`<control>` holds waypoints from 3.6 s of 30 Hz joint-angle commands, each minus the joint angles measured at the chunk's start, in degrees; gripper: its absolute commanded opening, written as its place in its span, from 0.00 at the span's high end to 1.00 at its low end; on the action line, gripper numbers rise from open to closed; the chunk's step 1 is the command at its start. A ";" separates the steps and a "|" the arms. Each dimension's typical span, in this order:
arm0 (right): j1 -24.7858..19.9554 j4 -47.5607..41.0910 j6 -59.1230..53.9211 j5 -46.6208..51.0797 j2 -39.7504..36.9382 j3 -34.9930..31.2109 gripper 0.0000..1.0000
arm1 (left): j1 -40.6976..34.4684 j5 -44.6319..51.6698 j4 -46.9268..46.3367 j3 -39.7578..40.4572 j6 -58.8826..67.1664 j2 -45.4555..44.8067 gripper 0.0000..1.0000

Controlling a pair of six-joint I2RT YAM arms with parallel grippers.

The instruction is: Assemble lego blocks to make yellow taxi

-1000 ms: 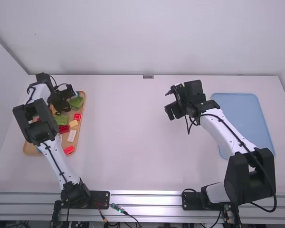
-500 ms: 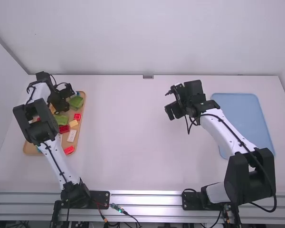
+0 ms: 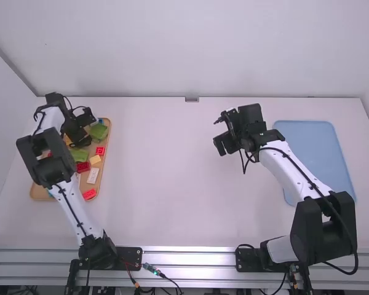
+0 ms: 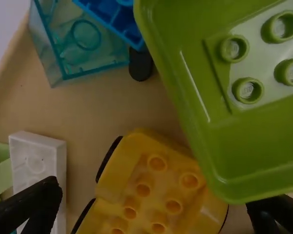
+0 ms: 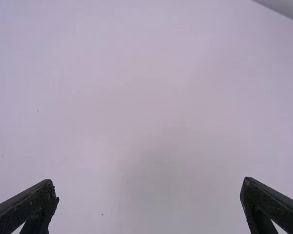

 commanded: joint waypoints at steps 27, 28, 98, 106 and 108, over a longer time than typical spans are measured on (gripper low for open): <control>0.17 0.74 0.22 -1.86 0.22 1.88 0.01 | 1.77 8.76 3.54 -4.46 4.58 1.12 0.05; 0.17 0.72 0.22 -1.88 0.22 1.88 0.01 | 1.77 8.91 3.56 -4.46 4.54 1.12 0.07; -0.20 1.40 -2.40 -1.44 0.22 1.88 0.01 | -24.33 15.56 -26.14 9.94 -6.58 -5.92 0.89; -4.11 0.76 -0.13 -1.88 0.22 1.88 0.01 | -37.53 12.52 -6.01 -17.07 -13.69 -23.60 0.79; -4.92 0.33 0.24 -1.88 0.22 1.88 0.01 | -40.06 12.56 -2.84 -22.45 -14.63 -26.93 0.76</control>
